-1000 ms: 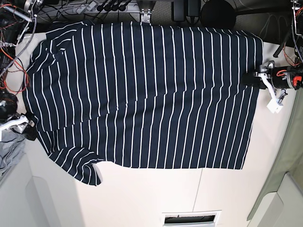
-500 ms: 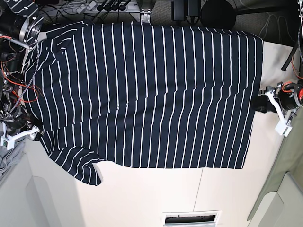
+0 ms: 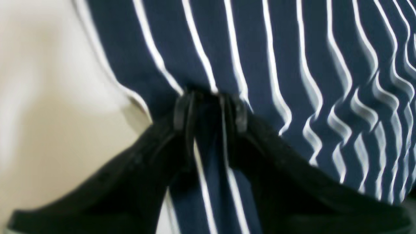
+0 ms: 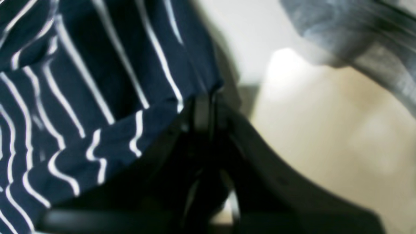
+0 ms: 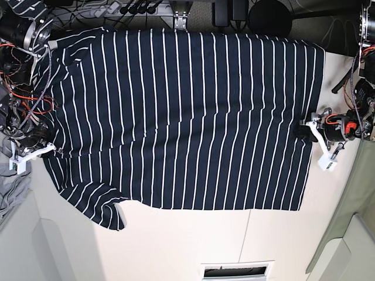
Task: Layout the t-shirt on the table in an organized manner, then fold the t-shirt properly
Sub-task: 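Release and regrasp the shirt edges with both grippers, pulling taut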
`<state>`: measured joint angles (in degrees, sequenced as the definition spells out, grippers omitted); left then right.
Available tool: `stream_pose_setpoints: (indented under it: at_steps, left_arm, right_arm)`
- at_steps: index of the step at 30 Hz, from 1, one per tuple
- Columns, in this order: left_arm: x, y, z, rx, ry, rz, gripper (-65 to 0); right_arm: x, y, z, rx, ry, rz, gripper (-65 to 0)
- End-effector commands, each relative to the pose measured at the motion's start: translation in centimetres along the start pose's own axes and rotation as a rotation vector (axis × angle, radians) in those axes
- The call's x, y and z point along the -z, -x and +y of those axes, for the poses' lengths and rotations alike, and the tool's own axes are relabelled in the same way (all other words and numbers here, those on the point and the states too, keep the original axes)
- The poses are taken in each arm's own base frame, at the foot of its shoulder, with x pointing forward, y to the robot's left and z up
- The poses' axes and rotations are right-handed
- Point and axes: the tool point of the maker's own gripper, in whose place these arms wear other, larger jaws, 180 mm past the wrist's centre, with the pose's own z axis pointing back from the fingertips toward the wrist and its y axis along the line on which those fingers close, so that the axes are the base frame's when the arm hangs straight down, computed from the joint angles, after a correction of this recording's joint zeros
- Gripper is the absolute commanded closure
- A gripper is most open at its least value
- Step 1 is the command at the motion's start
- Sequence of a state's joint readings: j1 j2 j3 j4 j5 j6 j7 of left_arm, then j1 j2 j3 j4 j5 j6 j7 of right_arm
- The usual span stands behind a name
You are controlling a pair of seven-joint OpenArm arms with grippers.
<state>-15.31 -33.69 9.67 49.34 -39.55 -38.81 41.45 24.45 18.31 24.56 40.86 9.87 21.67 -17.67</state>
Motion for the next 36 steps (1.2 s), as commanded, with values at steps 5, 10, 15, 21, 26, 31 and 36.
stream_pose_setpoints:
  at_steps: [5, 10, 15, 21, 26, 31, 36]
  left_arm:
    - [1.1, 2.5, 0.7, -0.004, -0.072, 0.125, -19.0]
    - [0.8, 3.2, 1.5, 0.000, -0.098, 0.158, -19.0]
    - [0.8, 3.0, 1.4, -0.004, -0.093, 0.149, -19.0]
    - [0.8, 2.8, 1.3, -0.009, -0.088, 0.142, -19.0]
    - [0.7, 3.1, 1.7, 0.009, -0.107, 0.161, -19.0]
    - [0.4, 3.3, 2.2, 0.013, -0.124, 0.167, -19.0]
    - [0.0, 3.2, 1.8, -0.022, -0.089, 0.185, -19.0]
  right_arm:
    - [-2.5, -7.1, -2.5, -0.070, 0.011, -0.148, 0.0]
    - [-5.4, -11.5, -4.8, -0.038, 0.018, -0.226, 0.0]
    - [-5.4, -10.3, -4.9, -0.017, 0.008, -0.145, -28.1]
    - [-4.8, -8.9, -3.0, 0.065, -0.070, -0.094, -35.6]
    - [-4.6, -8.1, 0.7, 0.059, -0.188, -0.064, -35.6]
    - [-5.7, -6.9, 4.9, 0.024, -0.303, -0.056, -34.9]
    - [-6.8, -3.2, 5.7, -0.045, -0.288, 0.001, 0.0]
